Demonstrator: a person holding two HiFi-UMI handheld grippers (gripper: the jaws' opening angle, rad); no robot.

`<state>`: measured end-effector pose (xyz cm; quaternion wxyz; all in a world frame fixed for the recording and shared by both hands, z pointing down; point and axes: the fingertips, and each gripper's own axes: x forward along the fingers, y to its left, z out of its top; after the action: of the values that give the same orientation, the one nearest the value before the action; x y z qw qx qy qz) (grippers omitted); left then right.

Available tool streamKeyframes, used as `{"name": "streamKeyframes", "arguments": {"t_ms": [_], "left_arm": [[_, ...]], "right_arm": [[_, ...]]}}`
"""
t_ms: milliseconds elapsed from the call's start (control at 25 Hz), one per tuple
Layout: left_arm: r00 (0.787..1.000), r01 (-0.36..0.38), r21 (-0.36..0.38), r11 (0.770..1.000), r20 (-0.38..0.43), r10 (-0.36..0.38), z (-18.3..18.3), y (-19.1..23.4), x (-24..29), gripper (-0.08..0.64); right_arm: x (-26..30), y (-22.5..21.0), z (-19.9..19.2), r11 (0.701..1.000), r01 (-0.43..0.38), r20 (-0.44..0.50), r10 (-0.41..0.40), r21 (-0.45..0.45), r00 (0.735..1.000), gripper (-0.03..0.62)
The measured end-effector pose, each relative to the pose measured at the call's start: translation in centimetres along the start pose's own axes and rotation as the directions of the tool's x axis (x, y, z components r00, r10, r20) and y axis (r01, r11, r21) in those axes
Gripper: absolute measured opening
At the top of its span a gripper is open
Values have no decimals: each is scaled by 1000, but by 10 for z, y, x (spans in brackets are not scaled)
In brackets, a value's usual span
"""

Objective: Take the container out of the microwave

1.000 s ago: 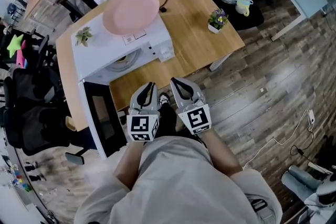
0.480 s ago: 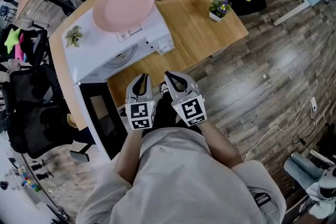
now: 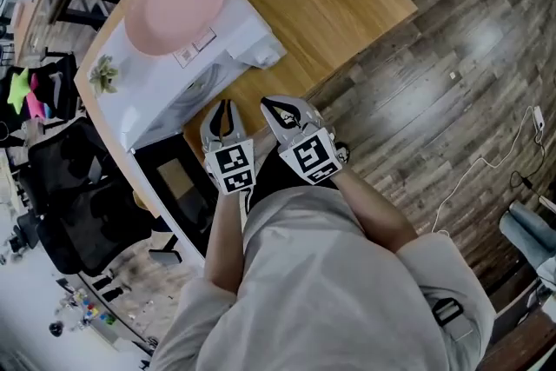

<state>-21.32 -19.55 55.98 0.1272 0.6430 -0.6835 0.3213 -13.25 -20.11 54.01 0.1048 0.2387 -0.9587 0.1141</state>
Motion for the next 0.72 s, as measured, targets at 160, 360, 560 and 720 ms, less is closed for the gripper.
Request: {"name": "streamKeyframes", "arguments": {"t_ms": [160,360,560,720], "left_arm": [[998,-1,69,998,-55,5,-11,7,7,38],[995,-25,163,986,-90,40,-12,23,16,38],[990,-68,207,976,-103,91,-16,46,25,40],[986,-95,241,966,-109,124,-23,59,31,43]], "right_arm": [[12,-1,-6,999,10,-5,-10,37,1000,11],[20,-6,-8,999,19,-13,-18,44,1000,11],[28,-4,-2,999,7,-6,-7,43,1000,11],[33,0,0,999,-2,-7,3,44,1000,11]]}}
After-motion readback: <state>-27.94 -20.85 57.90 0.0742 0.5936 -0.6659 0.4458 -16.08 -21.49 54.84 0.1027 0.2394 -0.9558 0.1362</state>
